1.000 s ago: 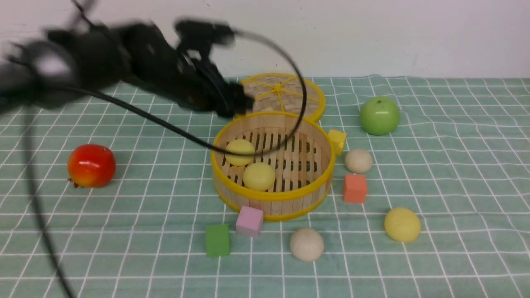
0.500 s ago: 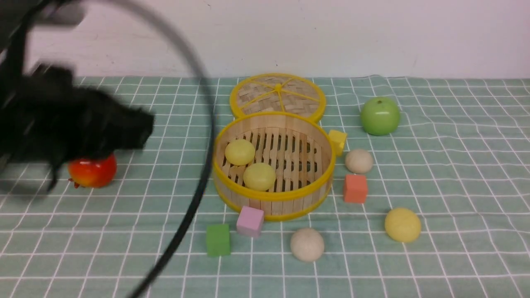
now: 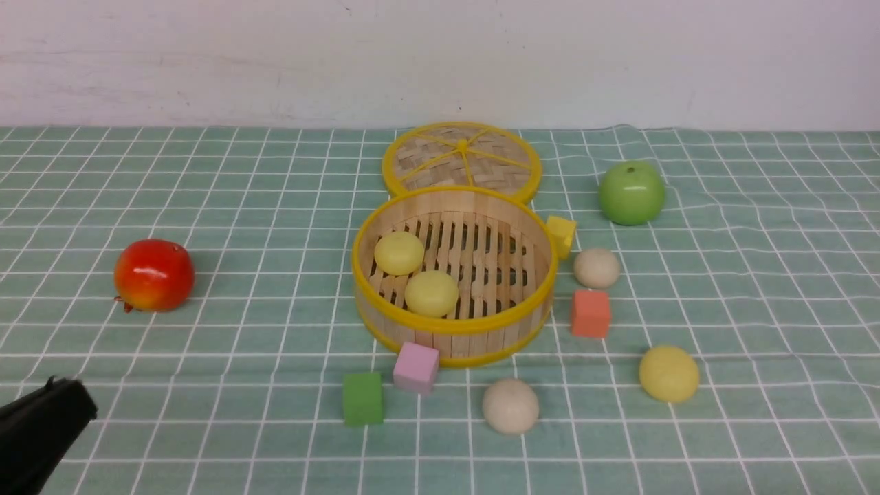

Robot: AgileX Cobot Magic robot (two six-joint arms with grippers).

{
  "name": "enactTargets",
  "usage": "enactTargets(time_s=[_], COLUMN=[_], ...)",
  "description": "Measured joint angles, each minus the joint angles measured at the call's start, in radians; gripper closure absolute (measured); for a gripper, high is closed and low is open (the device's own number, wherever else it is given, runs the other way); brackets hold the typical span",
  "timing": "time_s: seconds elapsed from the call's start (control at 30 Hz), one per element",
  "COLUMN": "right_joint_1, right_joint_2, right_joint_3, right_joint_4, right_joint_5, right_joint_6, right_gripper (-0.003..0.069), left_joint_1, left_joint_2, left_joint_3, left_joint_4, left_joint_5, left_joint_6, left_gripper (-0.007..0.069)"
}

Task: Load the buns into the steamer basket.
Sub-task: Use the right arm to grab a steamed stuffed bun

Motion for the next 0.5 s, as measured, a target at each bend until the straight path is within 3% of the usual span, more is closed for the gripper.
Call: enactTargets(time_s=[0.33,0.5], right_joint_1=[0.0,0.0], right_joint_2=[0.0,0.0], right_joint_3=[0.0,0.007], right_joint_4=[-0.007,0.098], right_joint_5=[-0.017,-0.136], right_joint_6=[0.002,0.096], right_gripper=[0.0419,0.0419], left_joint_1=[0.0,0.0], left_joint_2=[-0.025,-0.025], left_joint_3=[0.044,0.044], left_joint_4=[-0.004,-0.005], left_joint_5=[-0.01,-0.003], left_joint_6=[0.0,0.0], left_gripper=[0.0638,0.0638])
